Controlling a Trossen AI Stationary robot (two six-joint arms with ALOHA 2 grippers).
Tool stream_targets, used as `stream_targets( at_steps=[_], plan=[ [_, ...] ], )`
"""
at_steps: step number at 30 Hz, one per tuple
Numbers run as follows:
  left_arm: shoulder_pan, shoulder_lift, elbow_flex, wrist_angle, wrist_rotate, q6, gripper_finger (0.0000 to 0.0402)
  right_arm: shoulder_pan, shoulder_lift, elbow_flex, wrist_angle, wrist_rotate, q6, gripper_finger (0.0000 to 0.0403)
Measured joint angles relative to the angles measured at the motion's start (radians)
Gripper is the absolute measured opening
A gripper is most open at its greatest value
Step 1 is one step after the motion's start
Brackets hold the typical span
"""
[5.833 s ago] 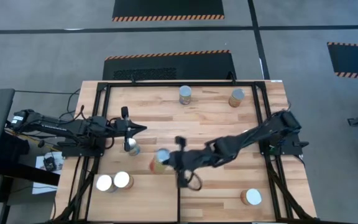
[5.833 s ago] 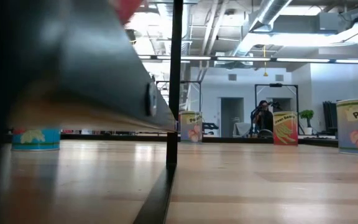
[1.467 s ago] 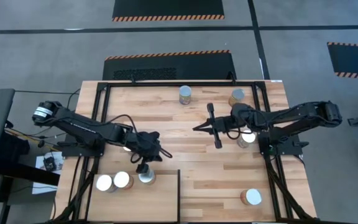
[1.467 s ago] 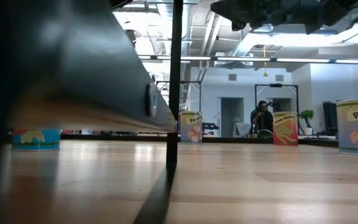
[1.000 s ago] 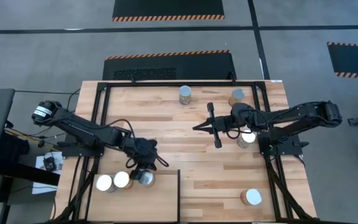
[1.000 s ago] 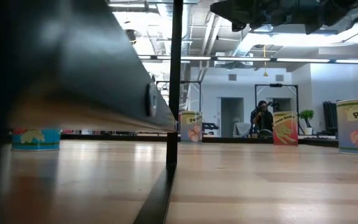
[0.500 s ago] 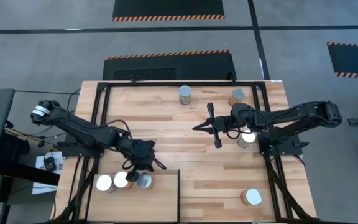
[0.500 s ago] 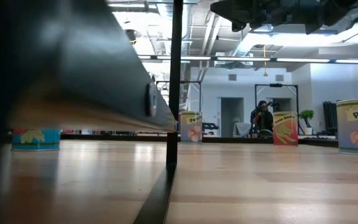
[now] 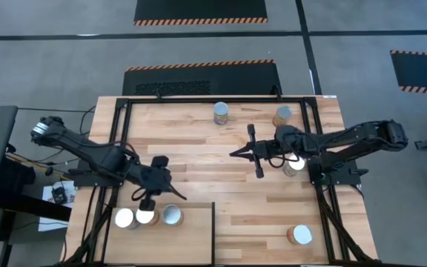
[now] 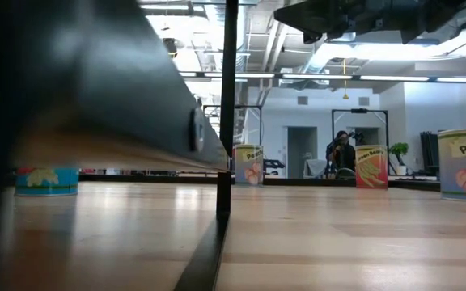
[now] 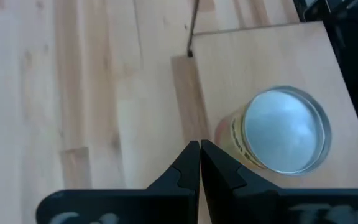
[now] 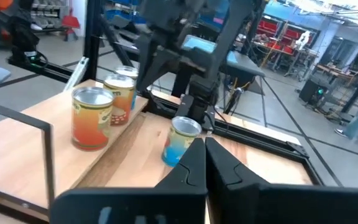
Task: Pick and place cans onto a shelf
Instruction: Put the right canned peaches on the shelf
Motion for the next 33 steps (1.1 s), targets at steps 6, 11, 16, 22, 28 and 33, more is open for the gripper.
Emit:
stream_targets(
  at_steps=[6,11,16,22,28,33],
  plan=[
    [0.01,-0.092,-0.094,0.09,-0.023,0.017,0.0,0.038,0.0,-0.018,0.016,0.041,-0.024,0.0006],
    [0.019,-0.205,-0.247,0.165,-0.03,-0.024,0.0,0.032,-0.001,-0.125,0.234,0.034,0.012,0.0004],
    [0.039,-0.304,-0.34,0.251,-0.136,-0.032,0.0,-0.007,0.0,-0.239,0.447,0.024,0.089,0.0007],
    [0.112,-0.382,-0.505,0.554,-0.138,0.049,0.0,-0.021,0.0,-0.277,0.532,0.018,0.17,0.0005],
    [0.194,-0.394,-0.679,0.937,-0.067,0.133,0.0,0.02,-0.006,-0.277,0.45,0.117,0.194,0.0004],
    [0.255,-0.395,-0.719,1.07,-0.073,0.182,0.0,0.092,-0.129,-0.222,0.024,0.321,0.239,0.0006]
  ],
)
